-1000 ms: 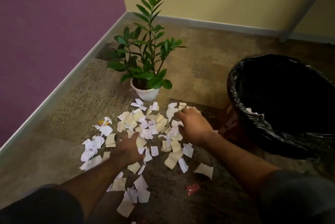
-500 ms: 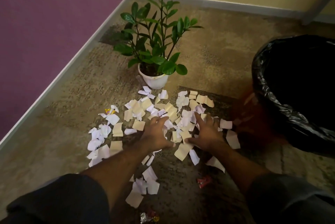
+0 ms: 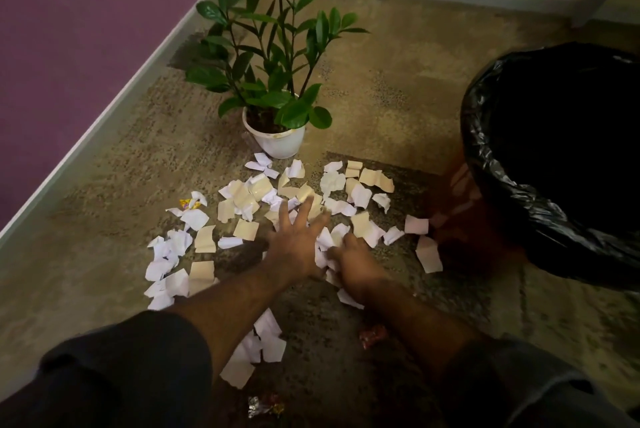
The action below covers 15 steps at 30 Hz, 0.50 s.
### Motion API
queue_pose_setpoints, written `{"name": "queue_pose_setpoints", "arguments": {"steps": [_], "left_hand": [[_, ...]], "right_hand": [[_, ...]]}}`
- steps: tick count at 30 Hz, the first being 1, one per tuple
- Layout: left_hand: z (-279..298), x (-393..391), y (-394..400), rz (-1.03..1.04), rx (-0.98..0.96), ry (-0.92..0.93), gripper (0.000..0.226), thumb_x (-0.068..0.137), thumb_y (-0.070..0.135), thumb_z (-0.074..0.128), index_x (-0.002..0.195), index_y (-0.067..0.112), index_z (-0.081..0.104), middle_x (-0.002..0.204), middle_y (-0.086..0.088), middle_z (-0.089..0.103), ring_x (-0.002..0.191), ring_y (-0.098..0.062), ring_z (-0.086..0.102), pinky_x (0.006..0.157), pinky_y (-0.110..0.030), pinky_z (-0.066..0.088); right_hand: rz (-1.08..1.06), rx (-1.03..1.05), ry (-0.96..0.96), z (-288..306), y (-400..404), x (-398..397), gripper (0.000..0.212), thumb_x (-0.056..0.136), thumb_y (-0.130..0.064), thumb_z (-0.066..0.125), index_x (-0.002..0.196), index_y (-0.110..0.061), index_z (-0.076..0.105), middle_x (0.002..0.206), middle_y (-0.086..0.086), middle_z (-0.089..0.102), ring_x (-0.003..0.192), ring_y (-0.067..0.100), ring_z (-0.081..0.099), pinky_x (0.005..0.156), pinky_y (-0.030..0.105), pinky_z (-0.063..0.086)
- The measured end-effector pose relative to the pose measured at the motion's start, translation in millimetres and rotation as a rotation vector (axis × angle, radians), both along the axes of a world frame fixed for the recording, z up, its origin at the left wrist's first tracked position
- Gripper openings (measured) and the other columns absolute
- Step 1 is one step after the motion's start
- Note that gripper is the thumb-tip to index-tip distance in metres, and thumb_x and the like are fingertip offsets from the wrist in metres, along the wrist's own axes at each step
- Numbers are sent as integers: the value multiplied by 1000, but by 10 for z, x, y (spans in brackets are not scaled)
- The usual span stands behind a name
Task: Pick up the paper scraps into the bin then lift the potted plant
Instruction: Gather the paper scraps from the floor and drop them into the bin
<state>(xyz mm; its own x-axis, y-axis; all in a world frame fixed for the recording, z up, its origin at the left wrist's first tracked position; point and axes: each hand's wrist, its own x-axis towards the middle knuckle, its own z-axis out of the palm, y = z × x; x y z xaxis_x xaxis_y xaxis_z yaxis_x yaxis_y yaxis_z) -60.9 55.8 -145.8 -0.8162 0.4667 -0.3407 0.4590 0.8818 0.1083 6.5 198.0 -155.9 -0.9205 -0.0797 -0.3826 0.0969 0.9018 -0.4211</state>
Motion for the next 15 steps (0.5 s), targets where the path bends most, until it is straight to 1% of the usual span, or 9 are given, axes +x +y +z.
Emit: {"name": "queue_pose_setpoints", "arguments": {"steps": [1,3,5,6,8,10,13,14,15], "left_hand": [[0,-31,29,-21,-30,-5,121,51,70,76,145,48,3,160,5,-10,142,-46,-9,97,-77,25],[-13,-77,69,-26,-76,-56,123,51,70,77,146,47,3,159,5,-16,140,-50,-21,95,-82,20],[-57,-86,89,-36,-119,-156,122,54,66,79,148,45,4,159,2,-21,137,-53,-27,100,-81,15],[-71,-74,94,-46,-132,-207,119,58,63,80,149,44,5,160,0,-21,138,-52,-26,104,-78,13],[-61,-31,110,-23,-92,-262,108,64,54,81,149,43,14,162,2,-10,143,-48,-13,110,-71,17],[-19,7,118,9,3,-225,87,71,46,79,145,40,33,161,3,11,144,-42,7,111,-61,28],[31,72,122,-52,127,-121,45,84,27,68,128,30,59,146,-4,39,130,-34,33,104,-47,41],[40,92,114,-69,162,-109,39,85,17,64,123,26,63,138,-6,45,125,-33,38,100,-44,44],[48,100,103,-72,202,-108,38,83,9,62,120,22,66,130,-8,49,120,-32,42,97,-42,45]], "right_hand": [[-36,-37,-18,13,43,11,31,88,-11,58,119,-14,62,124,18,48,114,35,47,95,36,43],[-94,-87,-26,39,142,36,31,88,-9,59,118,-13,63,123,16,49,113,32,48,94,31,42],[-161,-130,0,86,239,81,28,86,-10,59,114,-13,65,122,13,49,112,31,50,93,27,40],[-190,-149,15,106,279,101,25,87,-11,58,111,-13,66,121,12,50,110,30,51,92,26,40],[-220,-161,32,154,350,129,23,87,-9,57,107,-14,67,117,11,50,105,29,53,85,24,40],[-251,-177,38,188,407,125,22,86,-5,58,105,-12,68,116,13,50,103,30,54,82,23,39],[-294,-173,66,223,459,102,22,87,-5,60,107,-10,67,115,15,52,102,31,55,79,25,38],[-309,-182,83,232,464,91,22,87,-5,60,107,-9,67,114,16,53,101,32,55,76,25,36],[-323,-194,99,239,465,76,21,87,-5,62,106,-7,67,113,17,54,101,32,55,72,24,33]]}}
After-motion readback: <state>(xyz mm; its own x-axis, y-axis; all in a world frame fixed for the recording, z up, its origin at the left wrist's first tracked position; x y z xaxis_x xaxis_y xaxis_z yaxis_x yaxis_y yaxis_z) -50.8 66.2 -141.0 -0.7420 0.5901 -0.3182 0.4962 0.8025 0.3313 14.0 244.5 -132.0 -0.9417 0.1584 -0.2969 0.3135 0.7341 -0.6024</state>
